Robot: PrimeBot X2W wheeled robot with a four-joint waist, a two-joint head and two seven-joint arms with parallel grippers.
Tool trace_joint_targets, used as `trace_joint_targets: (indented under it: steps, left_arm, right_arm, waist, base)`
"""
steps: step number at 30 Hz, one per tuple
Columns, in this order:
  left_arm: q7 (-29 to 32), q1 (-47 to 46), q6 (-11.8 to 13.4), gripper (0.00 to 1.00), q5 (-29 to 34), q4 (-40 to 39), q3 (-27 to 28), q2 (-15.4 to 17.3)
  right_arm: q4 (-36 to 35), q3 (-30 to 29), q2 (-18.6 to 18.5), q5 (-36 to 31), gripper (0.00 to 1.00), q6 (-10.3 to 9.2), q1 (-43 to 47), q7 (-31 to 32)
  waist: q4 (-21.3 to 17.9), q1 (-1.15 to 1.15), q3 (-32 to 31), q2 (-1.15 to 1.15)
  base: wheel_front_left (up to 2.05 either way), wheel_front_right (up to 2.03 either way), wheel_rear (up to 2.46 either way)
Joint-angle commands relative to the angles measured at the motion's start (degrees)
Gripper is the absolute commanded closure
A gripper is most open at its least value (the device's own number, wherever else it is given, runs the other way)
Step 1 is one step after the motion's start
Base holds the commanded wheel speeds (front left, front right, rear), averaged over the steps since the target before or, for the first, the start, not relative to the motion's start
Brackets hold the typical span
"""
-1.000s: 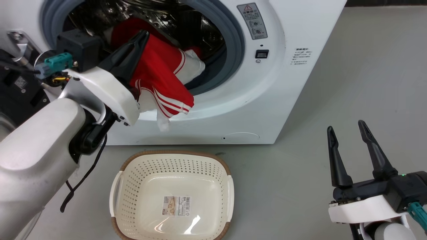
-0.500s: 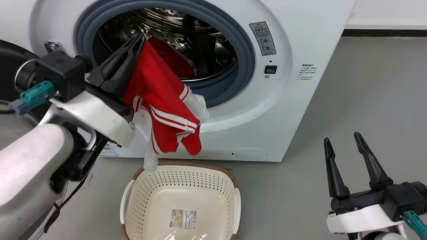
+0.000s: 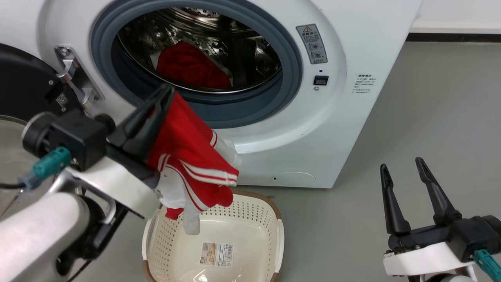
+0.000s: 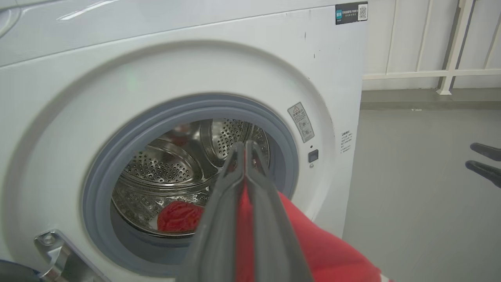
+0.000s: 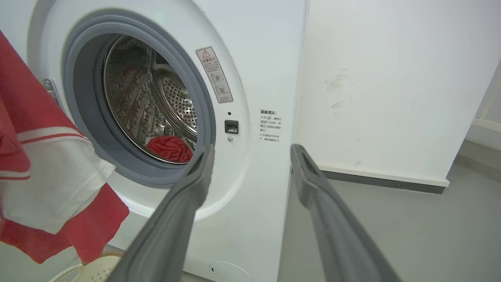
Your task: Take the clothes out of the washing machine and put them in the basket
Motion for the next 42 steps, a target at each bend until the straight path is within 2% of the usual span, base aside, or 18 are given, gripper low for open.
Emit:
trace_joint_targets:
  steps: [1, 9, 15, 19, 29, 36, 42]
  left_arm:
    - [-0.3, 1.6, 0.5, 1.0, 0.0, -0.5, -0.5, -0.1]
    - [-2.0, 9.0, 1.6, 1.0, -1.7, 1.1, -4.4, -2.0]
    - [-3.6, 12.4, -0.7, 1.0, -3.6, 8.7, -6.3, -6.2]
    - [-4.0, 12.9, -3.9, 1.0, -4.9, 17.2, -7.6, -10.4]
    - [-4.4, 7.7, -14.4, 1.0, -6.7, 46.3, -9.2, -23.3]
    - [-1.3, 0.0, -19.9, 1.0, -5.2, 65.8, -11.5, -31.7]
    - [1.3, -5.8, -23.3, 1.0, -6.8, 79.4, -10.6, -36.1]
  right_arm:
    - [-0.1, 0.0, 0.1, 0.0, 0.0, -0.06, -0.6, -0.1]
    - [-0.5, -0.1, 0.1, -0.6, 0.0, -0.06, -1.8, -0.1]
    - [-0.9, -0.2, 0.1, -1.3, 0.0, -0.06, -3.6, -0.1]
    - [-1.6, 0.1, 0.1, -1.9, 0.0, -0.06, -5.7, -0.1]
    - [-3.0, 0.3, 0.1, -2.4, 0.0, -0.06, -11.4, -0.1]
    - [-4.7, 0.4, 0.1, -2.5, 0.0, -0.06, -15.8, -0.1]
    - [-6.7, 0.3, 0.1, -0.9, 0.0, -0.06, -20.1, -0.1]
  waist:
    - [-0.1, 0.0, 0.5, 0.0]
    - [-0.7, 0.0, 3.0, 0.0]
    - [-1.4, 0.0, 6.5, 0.0]
    - [-2.3, 0.0, 10.3, 0.0]
    - [-5.2, 0.0, 21.5, 0.0]
    - [-6.8, 0.0, 30.9, 0.0]
    - [-9.3, 0.0, 38.3, 0.0]
  base:
    - [0.0, 0.0, 0.0]
    - [0.0, 0.0, 0.0]
    - [0.0, 0.0, 0.0]
    - [0.0, 0.0, 0.0]
    - [0.0, 0.0, 0.0]
    - [0.0, 0.0, 0.0]
    - [0.0, 0.0, 0.0]
